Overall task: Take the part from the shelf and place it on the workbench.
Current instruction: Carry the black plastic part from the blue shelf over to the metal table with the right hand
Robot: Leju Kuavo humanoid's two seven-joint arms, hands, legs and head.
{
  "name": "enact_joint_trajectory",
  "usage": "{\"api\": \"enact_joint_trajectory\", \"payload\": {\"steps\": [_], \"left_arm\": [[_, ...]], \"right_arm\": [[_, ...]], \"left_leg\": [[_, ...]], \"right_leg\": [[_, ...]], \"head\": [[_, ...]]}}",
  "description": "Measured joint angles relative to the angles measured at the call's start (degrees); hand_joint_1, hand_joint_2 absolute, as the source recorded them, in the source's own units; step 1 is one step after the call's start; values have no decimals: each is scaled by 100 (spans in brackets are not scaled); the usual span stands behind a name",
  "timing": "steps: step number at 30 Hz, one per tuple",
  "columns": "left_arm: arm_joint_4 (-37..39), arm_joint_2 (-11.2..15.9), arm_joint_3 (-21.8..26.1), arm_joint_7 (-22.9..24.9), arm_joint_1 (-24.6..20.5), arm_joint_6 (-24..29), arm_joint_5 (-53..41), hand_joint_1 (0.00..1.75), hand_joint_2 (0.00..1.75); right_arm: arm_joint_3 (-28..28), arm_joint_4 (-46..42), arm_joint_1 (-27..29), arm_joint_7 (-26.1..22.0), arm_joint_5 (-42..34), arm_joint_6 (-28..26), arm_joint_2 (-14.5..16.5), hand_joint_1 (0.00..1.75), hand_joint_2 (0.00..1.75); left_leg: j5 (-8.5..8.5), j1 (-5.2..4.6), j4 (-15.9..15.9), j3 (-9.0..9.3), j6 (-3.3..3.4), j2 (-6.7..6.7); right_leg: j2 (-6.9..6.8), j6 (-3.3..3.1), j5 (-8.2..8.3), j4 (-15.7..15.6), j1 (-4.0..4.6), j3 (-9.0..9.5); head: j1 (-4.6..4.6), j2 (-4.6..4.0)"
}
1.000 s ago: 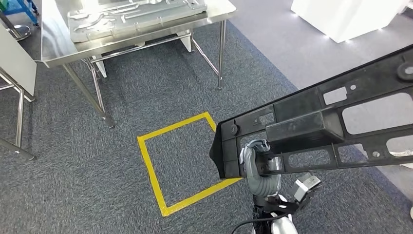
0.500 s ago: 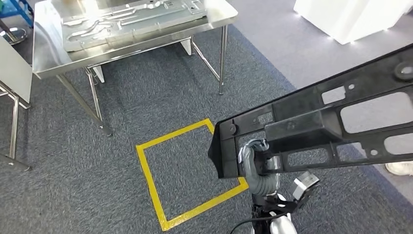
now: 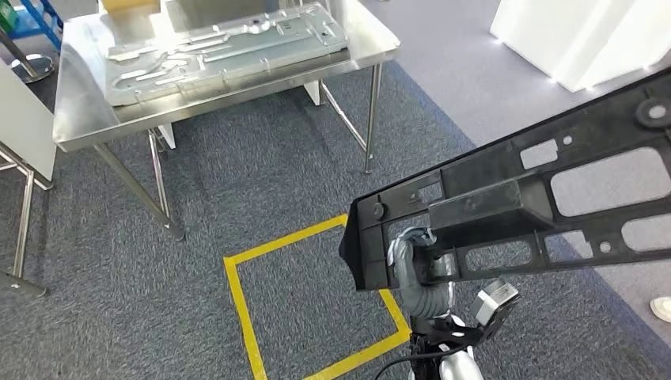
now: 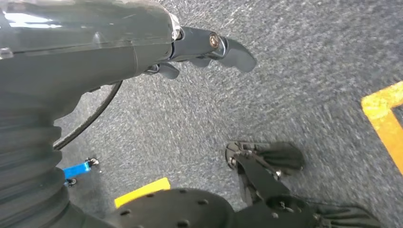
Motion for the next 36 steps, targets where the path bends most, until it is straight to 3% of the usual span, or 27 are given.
{"api": "enact_joint_trajectory", "payload": {"steps": [2,4,5,7,8,9,10,12,13,14,16,18,19,22,23,24,25,27,29,31,33,34,36], "left_arm": [[0,3,-2,4,-14,-1,-8,0,175],[0,4,-3,5,-30,-2,-10,0,175],[0,3,-3,5,-35,-3,-10,0,175],[0,-1,-4,7,-39,-5,-9,0,175],[0,-2,-3,10,-39,-6,-9,0,175],[0,-2,-3,17,-38,-7,-11,0,175],[0,-2,-4,25,-37,-8,-13,0,175],[0,7,-4,38,-26,-9,-15,0,175],[0,15,-4,40,-18,-9,-15,0,175],[0,23,-5,41,-9,-10,-15,0,175],[-1,30,-8,39,-7,-11,-16,0,175],[-2,16,-17,33,-17,-13,-17,0,175],[-2,8,-22,29,-26,-14,-17,0,175],[-2,-2,-28,25,-41,-20,-17,0,175],[-2,-4,-28,25,-38,-25,-17,0,175],[-2,-5,-28,25,-33,-33,-17,0,175],[-2,-8,-29,25,-29,-43,-17,0,175],[-4,-5,-30,26,-27,-60,-17,0,175],[-11,9,-30,31,-42,-69,-17,0,175],[-17,14,-31,36,-55,-71,-17,0,175],[-17,11,-32,37,-55,-72,-17,0,175],[-17,11,-32,37,-57,-73,-17,0,175],[-17,9,-31,38,-67,-74,-11,0,175]], "right_arm": [[-7,-7,-1,-3,2,1,2,175,175],[-15,-8,-2,-5,3,1,3,175,175],[-19,-8,-2,-4,3,1,3,175,175],[-22,-8,0,-3,4,1,3,175,175],[-23,-8,1,-2,6,1,3,175,175],[-23,-10,2,2,10,1,3,175,175],[-23,-13,3,6,16,1,3,175,175],[-23,-22,2,12,33,1,3,175,175],[-24,-28,1,16,43,1,3,175,175],[-25,-34,3,21,53,0,5,175,175],[-26,-56,-1,28,68,-1,13,175,175],[-27,-90,-10,29,74,-1,22,175,175],[-27,-102,-20,27,77,-1,25,175,175],[-28,-109,-24,31,82,-3,25,175,175],[-28,-108,-14,34,82,-4,23,175,175],[-28,-106,-6,36,82,-5,22,175,175],[-28,-105,-4,35,83,-7,22,175,175],[-28,-99,-7,36,83,-14,22,175,175],[-29,-96,-10,36,84,-25,25,175,175],[-31,-97,-11,37,85,-31,28,175,175],[-32,-98,-14,38,85,-32,31,175,175],[-32,-100,-18,35,86,-32,31,175,175],[-32,-101,-20,33,86,-32,31,175,175]], "left_leg": [[141,9,304,-92,-58,21],[175,24,941,-476,-108,54],[53,30,1255,-713,-136,70],[-387,39,1619,-1132,-167,88],[-527,41,1610,-1250,-161,91],[-514,36,1466,-1304,-138,92],[-327,25,1208,-1301,-91,93],[347,-29,619,-1239,76,90],[591,-63,420,-1220,173,83],[743,-94,319,-1215,258,80],[786,-135,236,-1183,367,77],[865,-98,73,-1046,349,88],[888,-69,-11,-970,328,92],[839,-28,-73,-862,274,98],[800,-17,-63,-829,251,97],[750,-1,-48,-788,226,93],[689,27,-20,-739,192,87],[530,82,81,-665,84,73],[371,92,200,-653,-5,58],[291,83,230,-648,-26,49],[237,105,278,-641,-43,58],[169,117,431,-707,-56,73],[-55,124,1106,-1084,-76,103]], "right_leg": [[23,-84,-73,-44,-4,115],[18,-149,-171,-72,-8,256],[16,-169,-225,-79,-3,320],[23,-194,-342,-84,14,451],[29,-200,-401,-84,25,524],[33,-204,-460,-84,40,608],[33,-207,-517,-87,59,695],[32,-208,-614,-100,84,829],[38,-195,-649,-104,81,864],[47,-175,-675,-109,68,881],[64,-119,-712,-133,46,911],[59,-72,-767,-75,51,933],[53,-46,-850,94,58,860],[40,29,-1208,1057,23,266],[35,57,-1221,1271,-4,91],[29,89,-1131,1316,-33,-2],[22,127,-930,1139,-61,23],[17,216,-502,492,-112,261],[46,177,-398,120,-124,421],[73,44,-485,108,-107,426],[71,-41,-537,103,-99,458],[68,-74,-566,94,-95,489],[52,-122,-639,75,-71,566]], "head": [[-1,0],[-4,0],[-5,0],[-7,0],[-7,0],[-7,0],[-7,0],[7,0],[18,0],[27,0],[33,0],[33,0],[36,0],[49,0],[50,0],[50,0],[50,0],[55,0],[72,0],[75,0],[64,0],[64,0],[62,0]]}}
